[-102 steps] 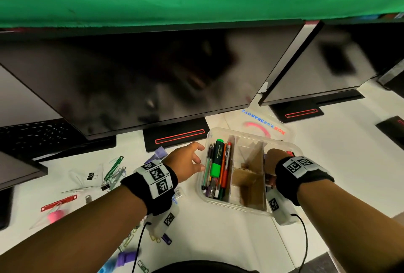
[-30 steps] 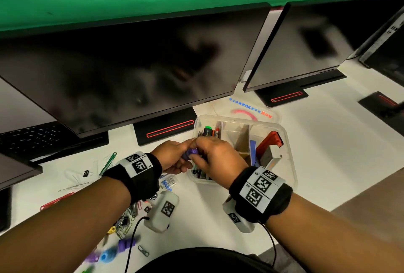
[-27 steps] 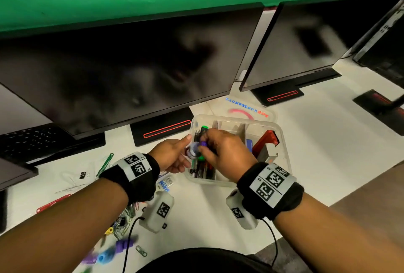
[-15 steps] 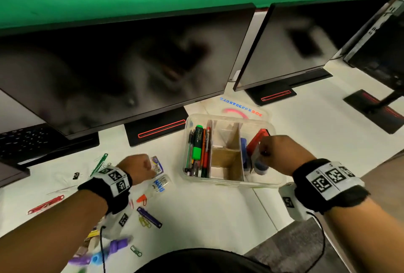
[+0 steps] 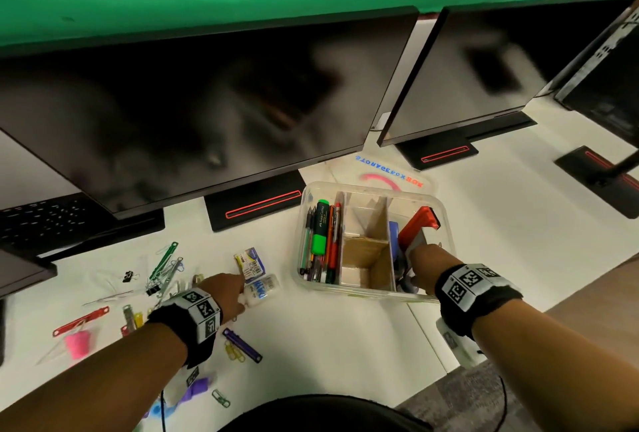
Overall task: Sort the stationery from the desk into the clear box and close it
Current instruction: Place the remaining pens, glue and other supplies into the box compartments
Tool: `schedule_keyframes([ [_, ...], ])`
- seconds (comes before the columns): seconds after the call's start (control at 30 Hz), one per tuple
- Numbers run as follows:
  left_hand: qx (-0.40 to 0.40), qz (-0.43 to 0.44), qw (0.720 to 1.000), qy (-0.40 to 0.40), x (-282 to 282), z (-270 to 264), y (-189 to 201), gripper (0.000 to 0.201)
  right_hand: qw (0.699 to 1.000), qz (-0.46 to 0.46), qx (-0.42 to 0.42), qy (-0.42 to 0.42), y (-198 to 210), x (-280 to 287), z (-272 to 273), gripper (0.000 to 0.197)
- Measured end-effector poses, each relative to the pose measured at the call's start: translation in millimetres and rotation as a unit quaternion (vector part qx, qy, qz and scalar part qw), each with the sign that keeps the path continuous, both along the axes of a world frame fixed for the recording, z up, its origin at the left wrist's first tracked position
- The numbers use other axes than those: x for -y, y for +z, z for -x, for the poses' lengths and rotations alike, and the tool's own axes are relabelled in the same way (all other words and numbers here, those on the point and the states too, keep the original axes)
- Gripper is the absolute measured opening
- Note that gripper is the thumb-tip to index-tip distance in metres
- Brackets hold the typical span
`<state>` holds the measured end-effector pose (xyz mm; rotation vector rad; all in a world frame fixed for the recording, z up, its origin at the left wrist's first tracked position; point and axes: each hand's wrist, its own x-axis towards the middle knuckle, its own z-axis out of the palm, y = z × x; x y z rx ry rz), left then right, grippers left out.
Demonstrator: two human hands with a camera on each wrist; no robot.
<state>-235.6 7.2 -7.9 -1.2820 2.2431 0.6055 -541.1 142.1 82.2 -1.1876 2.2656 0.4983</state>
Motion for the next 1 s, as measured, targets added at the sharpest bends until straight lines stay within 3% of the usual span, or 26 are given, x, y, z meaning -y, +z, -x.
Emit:
schedule_keyframes([
  [0.2,-0.022,0.013,1.0,0.016,7,6,21,0.032,1.0,0.006,-0.013,0.002,5,9,0,0.028],
  [0.33,-0.067,0.029,0.997,0.021,16,9,59,0.026,0.993,0.099,-0.022,0.052,31,23,-14,0.023],
  [0.4,-0.097,0.039,0.994,0.012,17,12,84,0.022,0.982,0.166,0.025,0.09,47,27,-30,0.019],
  [0.5,-0.145,0.054,0.988,-0.024,11,19,125,0.018,0.955,0.228,0.162,0.102,66,29,-65,0.017],
  [0.57,-0.184,0.053,0.981,-0.043,3,27,150,0.015,0.937,0.239,0.236,0.097,73,30,-86,0.03],
  [0.67,-0.241,0.042,0.968,-0.055,-11,40,174,0.013,0.924,0.247,0.262,0.128,72,29,-106,0.046],
  [0.8,-0.316,0.035,0.948,-0.018,-23,60,176,0.01,0.909,0.308,0.244,0.143,68,25,-107,0.027],
  [0.9,-0.372,0.01,0.928,0.01,-25,73,164,0.011,0.915,0.313,0.216,0.132,69,21,-92,0.019],
  [1.0,-0.313,0.014,0.947,-0.074,-21,79,150,0.025,0.926,0.318,0.186,0.078,77,15,-63,0.014],
])
